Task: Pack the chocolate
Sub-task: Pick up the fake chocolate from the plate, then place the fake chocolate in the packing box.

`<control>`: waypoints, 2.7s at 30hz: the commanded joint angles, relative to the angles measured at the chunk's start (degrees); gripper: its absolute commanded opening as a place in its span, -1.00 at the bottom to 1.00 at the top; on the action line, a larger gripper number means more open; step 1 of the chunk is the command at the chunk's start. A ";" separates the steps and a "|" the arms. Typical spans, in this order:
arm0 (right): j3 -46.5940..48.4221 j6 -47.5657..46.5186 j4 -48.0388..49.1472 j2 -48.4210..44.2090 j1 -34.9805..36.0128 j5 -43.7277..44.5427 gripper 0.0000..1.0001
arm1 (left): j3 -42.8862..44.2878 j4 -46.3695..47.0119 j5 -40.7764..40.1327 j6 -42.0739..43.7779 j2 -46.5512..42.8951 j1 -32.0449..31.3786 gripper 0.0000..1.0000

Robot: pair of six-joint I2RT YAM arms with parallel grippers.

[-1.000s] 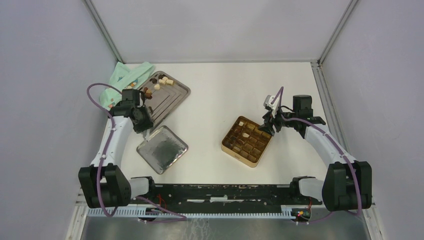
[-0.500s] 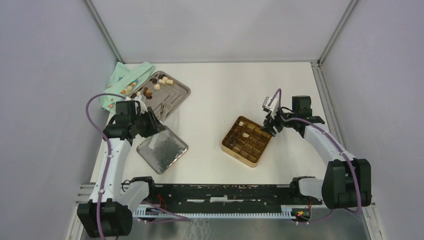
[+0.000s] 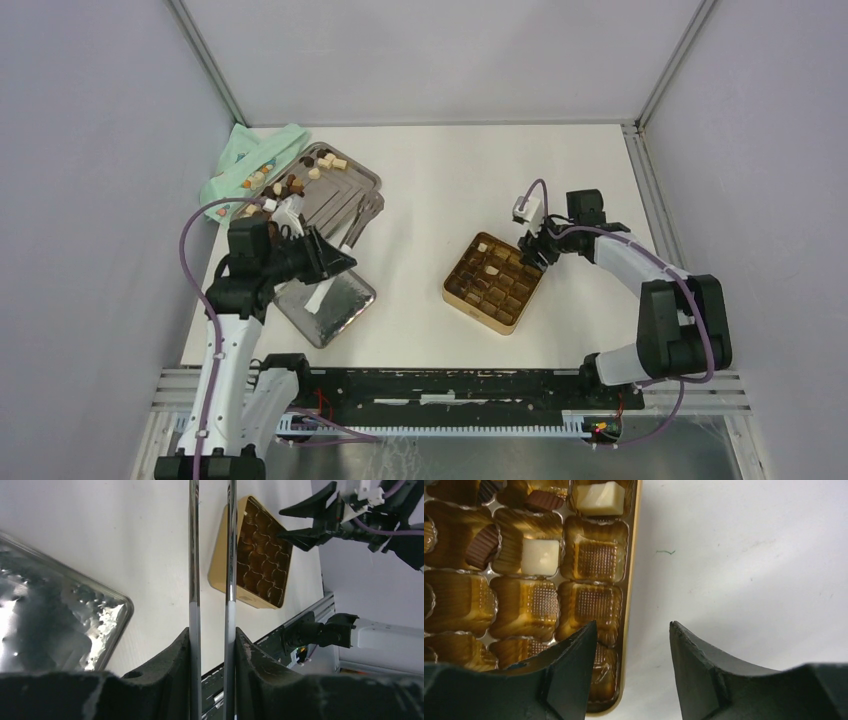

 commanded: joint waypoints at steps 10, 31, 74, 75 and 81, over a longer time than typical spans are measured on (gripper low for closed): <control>4.33 0.80 1.88 4.72 3.64 2.76 -0.52 | -5.39 12.89 6.36 -9.51 -6.81 -8.27 -0.96; -11.35 -1.32 18.69 -25.46 6.15 5.60 -1.00 | -6.71 28.45 -15.47 -13.47 -0.64 -40.62 -0.96; -5.40 8.07 13.62 -10.59 6.15 3.11 -0.97 | 15.82 21.45 -41.69 -5.36 36.96 -60.60 -0.61; -5.36 8.08 13.60 -10.54 6.18 3.16 -0.97 | 15.95 21.21 -41.85 -5.57 37.11 -60.66 -0.55; -5.22 8.03 13.35 -10.24 6.14 3.23 -0.97 | 16.42 20.74 -41.16 -5.90 37.84 -61.01 -0.33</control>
